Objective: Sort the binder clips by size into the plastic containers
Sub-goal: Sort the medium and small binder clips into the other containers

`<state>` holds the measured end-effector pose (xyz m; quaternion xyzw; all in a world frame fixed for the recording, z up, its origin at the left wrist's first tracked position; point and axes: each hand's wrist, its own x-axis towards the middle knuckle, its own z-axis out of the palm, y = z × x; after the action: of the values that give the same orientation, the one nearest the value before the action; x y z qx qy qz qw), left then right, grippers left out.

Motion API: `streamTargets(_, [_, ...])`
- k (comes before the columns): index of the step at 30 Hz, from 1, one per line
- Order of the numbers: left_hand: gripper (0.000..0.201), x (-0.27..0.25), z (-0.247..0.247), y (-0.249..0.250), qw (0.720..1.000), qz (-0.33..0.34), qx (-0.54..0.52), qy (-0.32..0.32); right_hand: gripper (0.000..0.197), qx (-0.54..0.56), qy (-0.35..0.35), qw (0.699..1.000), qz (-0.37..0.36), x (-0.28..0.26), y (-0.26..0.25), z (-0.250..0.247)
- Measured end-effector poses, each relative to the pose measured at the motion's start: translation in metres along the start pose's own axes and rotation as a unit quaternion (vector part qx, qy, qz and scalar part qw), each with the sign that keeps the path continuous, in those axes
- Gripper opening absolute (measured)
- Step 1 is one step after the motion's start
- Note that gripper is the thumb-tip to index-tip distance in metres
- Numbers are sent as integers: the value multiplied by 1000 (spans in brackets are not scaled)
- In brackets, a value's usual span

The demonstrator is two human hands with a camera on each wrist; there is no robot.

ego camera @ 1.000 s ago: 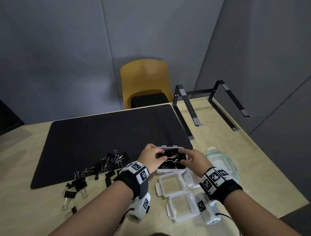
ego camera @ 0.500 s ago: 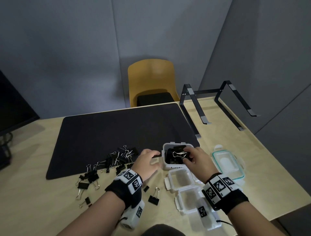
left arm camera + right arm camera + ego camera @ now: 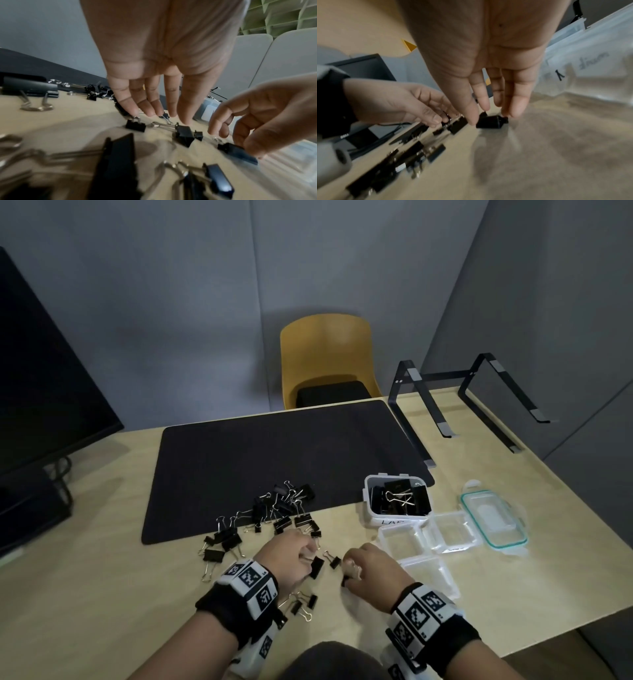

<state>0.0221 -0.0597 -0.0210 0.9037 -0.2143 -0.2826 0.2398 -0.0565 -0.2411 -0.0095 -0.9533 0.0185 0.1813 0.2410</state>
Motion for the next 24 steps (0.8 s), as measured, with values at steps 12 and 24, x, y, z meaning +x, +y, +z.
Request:
streamTargets(12, [47,-1,13,2,995,46,86,13,30,-43,39,998,27,-6,-17,23])
streamTargets(24, [19,-3,14,22,994,60,40,84,27,223,148,962,59,-14,10,-45])
